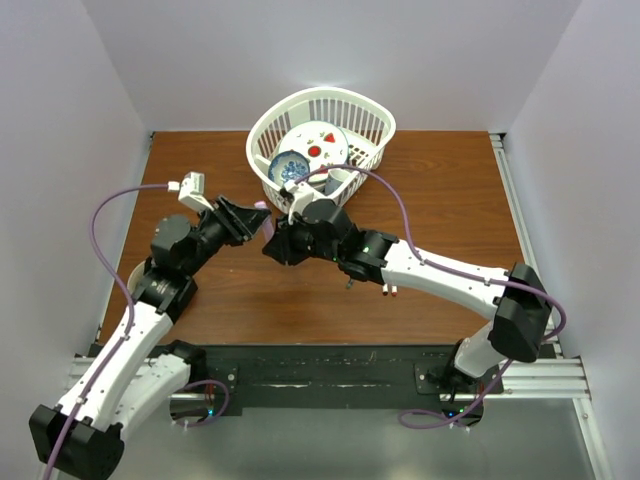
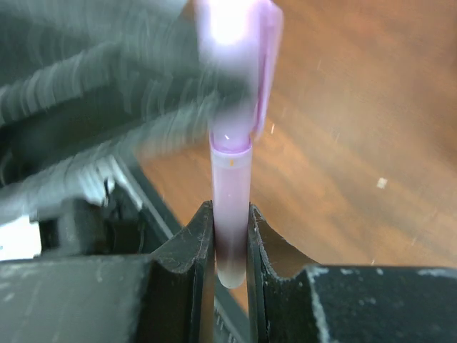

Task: Insert the pens into the pen caps

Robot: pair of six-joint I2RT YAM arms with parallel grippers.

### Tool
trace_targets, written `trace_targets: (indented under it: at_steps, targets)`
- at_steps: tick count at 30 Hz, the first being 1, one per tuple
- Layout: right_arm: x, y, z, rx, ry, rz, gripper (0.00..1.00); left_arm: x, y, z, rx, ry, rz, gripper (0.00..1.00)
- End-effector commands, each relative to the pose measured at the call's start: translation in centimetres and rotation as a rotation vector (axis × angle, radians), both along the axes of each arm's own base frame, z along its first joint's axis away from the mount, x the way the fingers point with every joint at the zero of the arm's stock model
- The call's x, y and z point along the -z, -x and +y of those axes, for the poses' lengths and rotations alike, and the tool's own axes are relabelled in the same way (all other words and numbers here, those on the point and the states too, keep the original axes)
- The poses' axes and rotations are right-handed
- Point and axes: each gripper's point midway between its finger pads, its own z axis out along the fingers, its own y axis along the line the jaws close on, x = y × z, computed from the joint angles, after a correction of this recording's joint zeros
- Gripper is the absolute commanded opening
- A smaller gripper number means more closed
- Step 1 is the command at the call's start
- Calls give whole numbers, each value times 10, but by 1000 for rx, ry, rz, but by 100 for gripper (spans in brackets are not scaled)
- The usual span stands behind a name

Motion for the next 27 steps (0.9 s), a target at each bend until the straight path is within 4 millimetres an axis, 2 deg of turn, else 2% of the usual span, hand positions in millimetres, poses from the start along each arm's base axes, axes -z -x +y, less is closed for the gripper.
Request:
trace_targets:
  at_steps: [1,5,6,10,12,13,14,15,16,18,20,27]
  targets:
    - [-81,-27,-3,36,-210,-205,0,-7,28,-14,126,-15,-2,50]
    - [-86,-18,-9,1,-221,-230,0,-35,37,-15,160,-8,-87,66]
    - [-88,-15,-12,-8,-225,-239,0,-48,41,-14,165,-5,-126,67]
    - [-97,-5,-26,-45,-256,-268,0,-74,56,-15,214,-45,-241,73]
    - [-97,10,-29,-117,-269,-280,0,-84,61,-15,237,-77,-302,76]
    - [-110,18,-34,-140,-298,-305,0,-88,69,-21,293,-84,-333,76]
    - [-112,29,-33,-196,-310,-305,0,-92,74,-23,324,-92,-366,76]
    - [-109,34,-35,-220,-309,-307,0,-105,77,-27,352,-85,-427,77]
    - [-118,42,-40,-243,-334,-320,0,-108,86,-32,409,-84,-455,77]
    - [-117,57,-41,-305,-353,-305,0,-119,94,-37,463,-71,-510,77]
    - [-122,66,-46,-326,-372,-307,0,-125,104,-41,518,-33,-531,77]
    - [-118,85,-57,-384,-384,-286,0,-131,105,-43,525,21,-572,78]
